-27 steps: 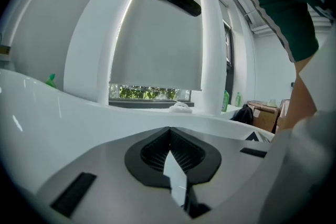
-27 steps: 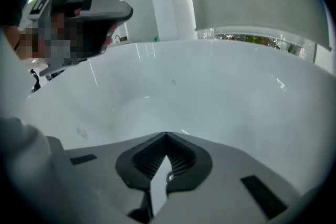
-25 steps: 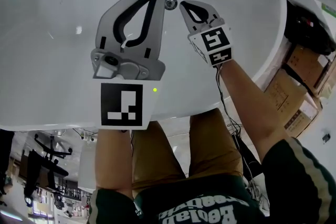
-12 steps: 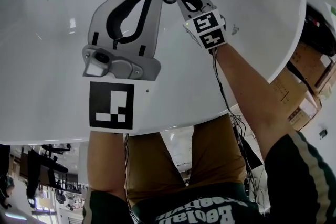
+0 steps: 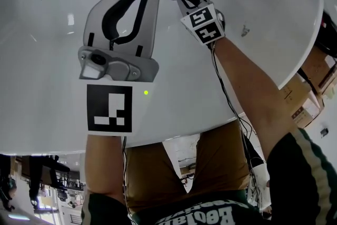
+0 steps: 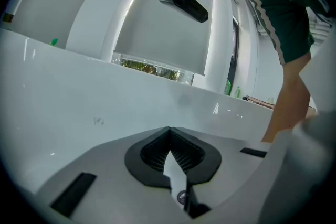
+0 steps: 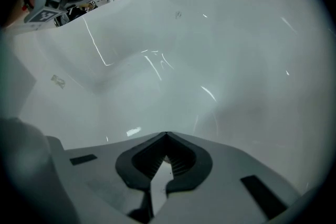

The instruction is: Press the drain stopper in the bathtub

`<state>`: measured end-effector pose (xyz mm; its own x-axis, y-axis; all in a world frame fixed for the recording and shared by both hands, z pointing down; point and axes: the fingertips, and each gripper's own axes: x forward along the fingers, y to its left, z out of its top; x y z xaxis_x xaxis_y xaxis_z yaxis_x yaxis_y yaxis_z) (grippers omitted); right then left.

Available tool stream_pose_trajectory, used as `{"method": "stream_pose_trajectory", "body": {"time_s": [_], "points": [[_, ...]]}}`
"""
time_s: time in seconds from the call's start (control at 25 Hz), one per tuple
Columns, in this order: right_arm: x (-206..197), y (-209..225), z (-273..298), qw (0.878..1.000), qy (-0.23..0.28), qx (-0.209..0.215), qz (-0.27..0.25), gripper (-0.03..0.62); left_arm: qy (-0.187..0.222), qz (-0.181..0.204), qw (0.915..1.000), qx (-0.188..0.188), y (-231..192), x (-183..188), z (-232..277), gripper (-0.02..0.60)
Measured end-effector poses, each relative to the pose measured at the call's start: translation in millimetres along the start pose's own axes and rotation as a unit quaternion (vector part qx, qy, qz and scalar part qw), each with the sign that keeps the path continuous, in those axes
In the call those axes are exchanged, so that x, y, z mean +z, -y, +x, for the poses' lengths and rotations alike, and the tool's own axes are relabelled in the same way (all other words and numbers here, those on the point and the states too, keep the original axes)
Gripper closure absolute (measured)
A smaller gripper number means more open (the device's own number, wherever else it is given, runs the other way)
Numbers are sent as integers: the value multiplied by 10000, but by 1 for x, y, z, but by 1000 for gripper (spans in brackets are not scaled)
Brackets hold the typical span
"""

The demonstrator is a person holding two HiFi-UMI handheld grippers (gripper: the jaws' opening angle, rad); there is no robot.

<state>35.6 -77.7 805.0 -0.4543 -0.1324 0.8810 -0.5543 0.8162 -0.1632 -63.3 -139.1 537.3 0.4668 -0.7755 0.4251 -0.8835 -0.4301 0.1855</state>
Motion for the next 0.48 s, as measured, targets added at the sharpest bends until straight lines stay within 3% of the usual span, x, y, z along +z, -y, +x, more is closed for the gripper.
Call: {"method": "stream_pose_trajectory", "body": {"time_s": [0.32,0.48], "points": [[-23,-3,27,9978,-384,28,-539,580,-113,73,9997,-187,4,-23,-1,577],[-38,-1,42,9963,-685,40,-512,580,-121,-17,9997,-204,3,-36,0,576]]}}
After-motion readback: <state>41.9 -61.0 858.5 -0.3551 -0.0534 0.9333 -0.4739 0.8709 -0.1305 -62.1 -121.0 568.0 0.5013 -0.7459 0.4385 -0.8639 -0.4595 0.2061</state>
